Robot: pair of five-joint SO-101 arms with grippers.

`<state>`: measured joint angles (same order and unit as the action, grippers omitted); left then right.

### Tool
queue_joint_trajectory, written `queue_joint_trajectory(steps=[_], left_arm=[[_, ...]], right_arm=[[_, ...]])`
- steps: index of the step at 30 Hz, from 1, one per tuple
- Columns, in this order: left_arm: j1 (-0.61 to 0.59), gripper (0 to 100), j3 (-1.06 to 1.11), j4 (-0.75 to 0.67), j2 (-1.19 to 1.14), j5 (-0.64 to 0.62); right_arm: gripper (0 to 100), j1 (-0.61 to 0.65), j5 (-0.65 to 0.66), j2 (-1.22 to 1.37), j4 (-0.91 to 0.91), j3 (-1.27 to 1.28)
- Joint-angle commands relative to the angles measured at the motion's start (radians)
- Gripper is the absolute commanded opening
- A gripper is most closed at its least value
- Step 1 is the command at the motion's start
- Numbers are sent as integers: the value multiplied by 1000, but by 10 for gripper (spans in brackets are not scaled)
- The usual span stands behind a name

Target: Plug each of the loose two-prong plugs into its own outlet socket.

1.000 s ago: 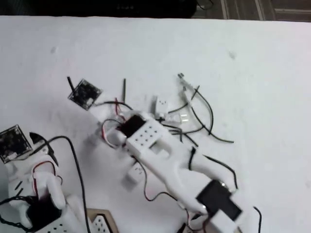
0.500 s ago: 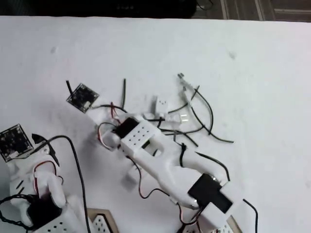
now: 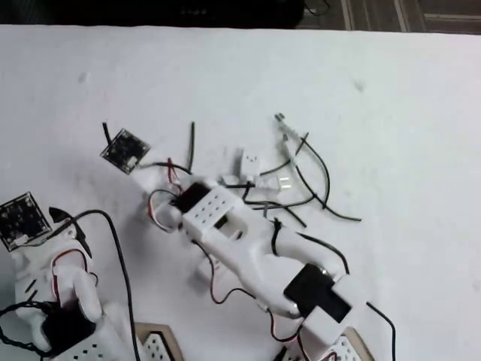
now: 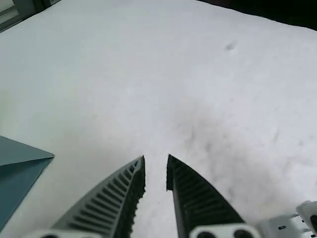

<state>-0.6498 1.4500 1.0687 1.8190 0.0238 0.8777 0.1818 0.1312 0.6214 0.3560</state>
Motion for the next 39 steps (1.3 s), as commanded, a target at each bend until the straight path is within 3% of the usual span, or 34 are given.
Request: queue_joint_trajectory(steps=[1, 18, 27, 39], left_arm=[[-8, 95, -3, -17, 5, -6], [-8, 96, -3, -15, 5, -6], [-8, 96, -3, -18, 5, -6], [-8, 96, -3, -15, 5, -6]], right_arm=[[19, -10, -8, -10, -4, -28], [19, -65, -8, -24, 64, -21], [19, 1, -8, -8, 68, -18], [19, -10, -8, 97, 130, -28]])
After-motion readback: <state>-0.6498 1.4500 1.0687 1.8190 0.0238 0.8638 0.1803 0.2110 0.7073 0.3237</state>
